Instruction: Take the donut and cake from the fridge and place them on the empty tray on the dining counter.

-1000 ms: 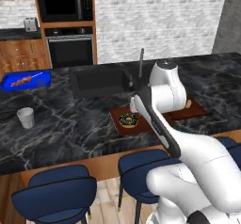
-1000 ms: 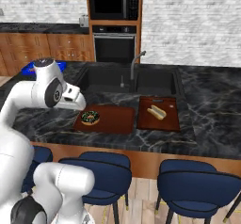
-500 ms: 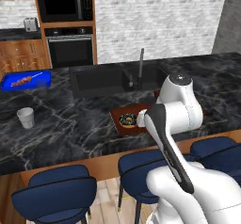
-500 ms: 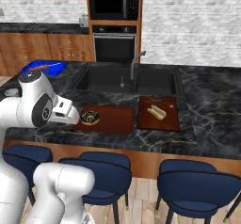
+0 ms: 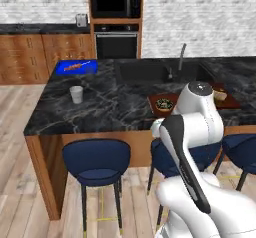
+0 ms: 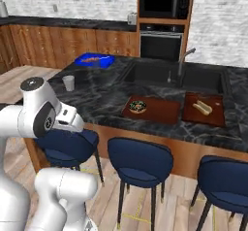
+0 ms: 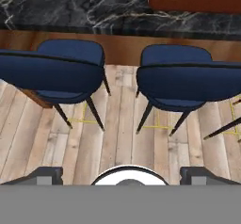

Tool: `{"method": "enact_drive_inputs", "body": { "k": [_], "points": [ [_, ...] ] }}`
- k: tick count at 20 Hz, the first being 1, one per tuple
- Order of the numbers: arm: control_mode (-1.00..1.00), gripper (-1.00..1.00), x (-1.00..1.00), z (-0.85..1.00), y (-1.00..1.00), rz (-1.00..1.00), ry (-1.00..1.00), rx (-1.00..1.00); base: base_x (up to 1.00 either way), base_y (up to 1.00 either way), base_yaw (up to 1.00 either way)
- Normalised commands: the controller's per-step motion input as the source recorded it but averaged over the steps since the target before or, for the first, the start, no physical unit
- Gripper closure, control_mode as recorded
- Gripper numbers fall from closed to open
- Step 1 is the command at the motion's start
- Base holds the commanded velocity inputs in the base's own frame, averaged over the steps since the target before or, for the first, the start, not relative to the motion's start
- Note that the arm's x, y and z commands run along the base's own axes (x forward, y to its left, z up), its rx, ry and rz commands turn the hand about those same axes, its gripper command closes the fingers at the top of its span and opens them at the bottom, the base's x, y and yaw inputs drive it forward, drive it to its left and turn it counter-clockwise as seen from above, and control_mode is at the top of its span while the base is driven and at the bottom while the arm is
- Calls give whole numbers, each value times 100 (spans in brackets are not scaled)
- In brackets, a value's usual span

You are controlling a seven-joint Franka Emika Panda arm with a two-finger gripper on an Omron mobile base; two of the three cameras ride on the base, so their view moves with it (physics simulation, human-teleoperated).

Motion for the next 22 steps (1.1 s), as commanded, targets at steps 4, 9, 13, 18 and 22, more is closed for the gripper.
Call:
{"method": "enact_drive_inputs", "body": {
  "k": [4,9,13,18,22],
  "points": [
    [100,-100,0,0,0,0,0,0,-9,75,86],
    [100,-100,0,0,0,0,0,0,1,74,81],
    [100,-100,0,0,0,0,0,0,29,77,69],
    [100,-100,0,0,0,0,0,0,96,81,35],
    [100,-100,0,0,0,0,0,0,100,64,23]
  ]
}}
